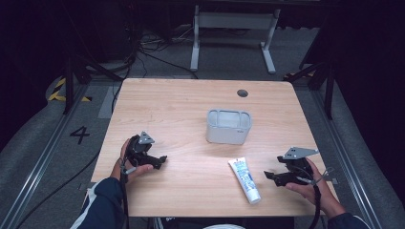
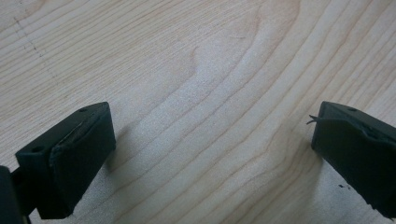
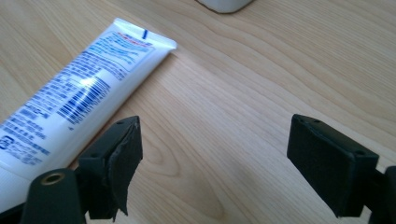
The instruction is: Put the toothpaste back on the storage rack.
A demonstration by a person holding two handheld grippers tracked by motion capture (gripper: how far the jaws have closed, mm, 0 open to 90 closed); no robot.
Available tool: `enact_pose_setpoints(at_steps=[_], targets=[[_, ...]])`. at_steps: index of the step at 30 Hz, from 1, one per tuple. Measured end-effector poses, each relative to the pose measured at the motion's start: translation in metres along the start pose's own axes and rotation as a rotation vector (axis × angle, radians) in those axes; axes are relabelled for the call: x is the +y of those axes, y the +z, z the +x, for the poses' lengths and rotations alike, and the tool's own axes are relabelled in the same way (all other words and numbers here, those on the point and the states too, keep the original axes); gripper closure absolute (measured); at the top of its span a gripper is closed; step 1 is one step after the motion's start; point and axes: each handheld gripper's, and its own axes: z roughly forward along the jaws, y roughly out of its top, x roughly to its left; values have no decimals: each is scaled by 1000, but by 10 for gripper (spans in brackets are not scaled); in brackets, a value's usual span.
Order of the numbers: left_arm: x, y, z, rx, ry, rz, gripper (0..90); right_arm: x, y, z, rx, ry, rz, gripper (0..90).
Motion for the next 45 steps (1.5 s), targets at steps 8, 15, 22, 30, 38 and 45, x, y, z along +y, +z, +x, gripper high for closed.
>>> enact_pose_setpoints(at_steps=[8,15,22,30,38,45], targets=[[0,0,0,3,0,2,1,9,7,15,25,-27,13,190],[0,0,0,3,-1,2,1,17,13,26,47,-42,20,194],[0,0,0,3,-2,1,1,27,20,38,68,-51,42,228],[0,0,0,3,-1,2,1,38,28,51,86,-66,54,228],[0,0,0,3,-1,2,1,42,44,61,90,-51,118,208],[0,0,0,2,-1,2,1,44,58,65,84,-63,171,206]])
